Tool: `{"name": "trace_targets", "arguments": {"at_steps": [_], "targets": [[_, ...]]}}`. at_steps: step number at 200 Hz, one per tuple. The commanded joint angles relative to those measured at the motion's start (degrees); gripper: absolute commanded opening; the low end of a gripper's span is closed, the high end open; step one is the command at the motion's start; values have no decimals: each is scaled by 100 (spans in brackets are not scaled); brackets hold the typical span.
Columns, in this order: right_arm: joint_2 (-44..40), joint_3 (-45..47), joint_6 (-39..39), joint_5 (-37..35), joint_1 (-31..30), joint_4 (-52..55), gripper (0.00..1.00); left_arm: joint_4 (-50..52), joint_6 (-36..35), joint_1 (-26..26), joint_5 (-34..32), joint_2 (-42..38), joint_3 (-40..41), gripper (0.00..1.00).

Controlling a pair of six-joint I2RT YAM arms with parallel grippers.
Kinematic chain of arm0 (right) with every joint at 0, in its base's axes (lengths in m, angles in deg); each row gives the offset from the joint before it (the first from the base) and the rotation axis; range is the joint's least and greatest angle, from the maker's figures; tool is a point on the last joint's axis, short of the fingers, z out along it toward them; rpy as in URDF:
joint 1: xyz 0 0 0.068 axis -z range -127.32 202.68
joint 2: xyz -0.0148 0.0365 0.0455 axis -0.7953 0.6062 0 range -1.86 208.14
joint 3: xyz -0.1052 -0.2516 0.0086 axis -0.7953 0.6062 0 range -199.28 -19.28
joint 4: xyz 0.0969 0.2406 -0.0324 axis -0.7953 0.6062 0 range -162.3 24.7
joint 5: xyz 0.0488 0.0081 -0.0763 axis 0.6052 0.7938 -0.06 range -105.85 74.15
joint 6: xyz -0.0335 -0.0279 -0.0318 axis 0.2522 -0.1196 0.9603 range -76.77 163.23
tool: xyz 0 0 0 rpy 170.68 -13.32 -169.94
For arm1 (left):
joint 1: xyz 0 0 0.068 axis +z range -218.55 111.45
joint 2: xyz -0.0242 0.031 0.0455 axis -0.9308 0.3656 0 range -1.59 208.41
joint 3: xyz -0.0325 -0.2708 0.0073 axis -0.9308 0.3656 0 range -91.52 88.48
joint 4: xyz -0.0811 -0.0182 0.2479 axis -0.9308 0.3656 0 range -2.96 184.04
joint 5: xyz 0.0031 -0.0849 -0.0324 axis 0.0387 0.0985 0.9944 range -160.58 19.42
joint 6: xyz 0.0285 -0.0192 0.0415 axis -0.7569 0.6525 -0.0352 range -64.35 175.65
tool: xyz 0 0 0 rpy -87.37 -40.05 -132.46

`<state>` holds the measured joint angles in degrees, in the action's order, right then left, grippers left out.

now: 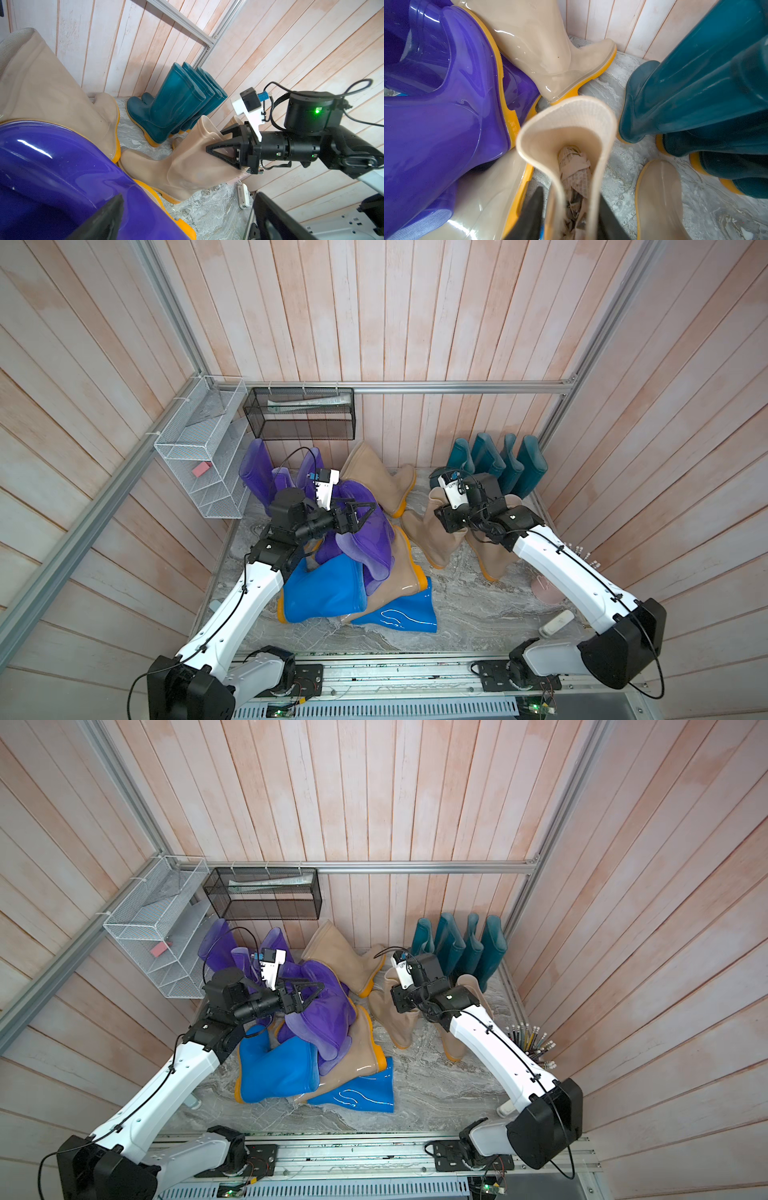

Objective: Match and arrange rain boots in pairs
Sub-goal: Pair a pair of rain boots at the center of the board.

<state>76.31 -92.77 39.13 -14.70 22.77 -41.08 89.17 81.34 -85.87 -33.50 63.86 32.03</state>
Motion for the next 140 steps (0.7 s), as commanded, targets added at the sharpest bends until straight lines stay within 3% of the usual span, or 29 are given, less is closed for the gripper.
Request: {"name": "trace_targets", "arguments": {"at_steps": [1,73,140], "targets": [[-445,149,-489,-172,6,66,0,-31,-84,-21,14,-107,50,100],[-1262,302,-1111,-1593,-22,862,0,-37,-69,-20,1,-63,61,100],[-1181,291,-1110,-2700,18,939,0,-38,-72,-26,-12,-87,64,100]]}}
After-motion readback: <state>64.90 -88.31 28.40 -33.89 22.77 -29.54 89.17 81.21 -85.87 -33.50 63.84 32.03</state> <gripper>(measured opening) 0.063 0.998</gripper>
